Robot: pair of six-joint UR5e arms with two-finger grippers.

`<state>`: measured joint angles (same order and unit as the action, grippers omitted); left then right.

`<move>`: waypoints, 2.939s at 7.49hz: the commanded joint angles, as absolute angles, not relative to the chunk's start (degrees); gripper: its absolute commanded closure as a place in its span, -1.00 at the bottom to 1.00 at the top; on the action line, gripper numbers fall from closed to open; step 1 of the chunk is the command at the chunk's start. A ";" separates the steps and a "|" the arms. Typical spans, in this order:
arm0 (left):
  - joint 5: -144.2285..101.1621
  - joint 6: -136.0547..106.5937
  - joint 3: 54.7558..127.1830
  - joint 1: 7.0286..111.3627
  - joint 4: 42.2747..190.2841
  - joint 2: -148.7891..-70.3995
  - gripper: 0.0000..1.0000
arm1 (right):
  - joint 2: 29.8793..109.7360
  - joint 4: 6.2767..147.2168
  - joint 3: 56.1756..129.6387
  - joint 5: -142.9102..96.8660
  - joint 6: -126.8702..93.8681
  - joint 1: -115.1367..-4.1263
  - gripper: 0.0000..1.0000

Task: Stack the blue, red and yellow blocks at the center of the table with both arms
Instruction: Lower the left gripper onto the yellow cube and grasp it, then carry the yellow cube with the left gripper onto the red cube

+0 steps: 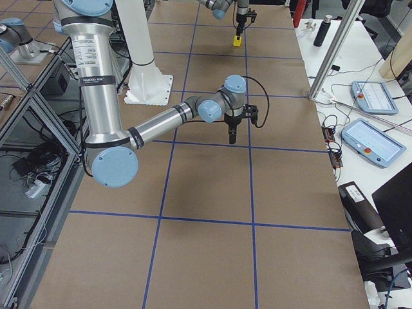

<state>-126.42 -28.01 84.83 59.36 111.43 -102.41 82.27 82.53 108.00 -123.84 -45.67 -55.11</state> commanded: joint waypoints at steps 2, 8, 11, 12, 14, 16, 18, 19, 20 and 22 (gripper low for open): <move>-126.39 -29.97 83.50 58.71 111.88 -102.92 -1.00 | 82.27 82.53 108.10 -123.84 -45.70 -55.11 -1.00; -126.39 -29.09 83.14 56.07 112.24 -103.18 -0.88 | 82.35 82.53 108.46 -123.93 -45.79 -55.19 -1.00; -126.39 -29.97 83.58 55.99 111.19 -104.75 1.00 | 82.53 82.53 108.37 -123.84 -45.79 -55.20 -1.00; -126.65 -30.14 84.28 55.99 110.31 -105.46 1.00 | 82.53 82.53 108.46 -123.84 -45.79 -55.20 -1.00; -129.46 -42.55 91.98 55.73 105.06 -110.71 1.00 | 82.62 82.53 108.46 -124.10 -45.27 -55.63 -1.00; -125.98 -63.34 96.14 46.72 103.98 -117.73 1.00 | 84.72 82.62 108.28 -124.45 -41.34 -58.43 -1.00; -119.30 -68.37 97.99 39.58 86.42 -131.32 1.00 | 87.52 82.71 107.06 -128.82 -33.09 -63.95 -1.00; -114.83 -71.08 97.65 34.68 83.53 -135.31 1.00 | 88.67 82.71 106.27 -131.46 -29.22 -66.68 -1.00; -113.22 -71.45 97.12 32.54 83.15 -137.00 1.00 | 89.55 82.71 106.00 -131.66 -27.44 -67.75 -1.00; -113.20 -71.54 85.33 32.43 81.84 -147.94 1.00 | 90.17 82.71 105.91 -131.66 -26.28 -68.12 -1.00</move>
<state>-113.63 -71.31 92.71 32.98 83.04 -140.88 89.76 82.70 106.01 -131.45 -27.10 -67.72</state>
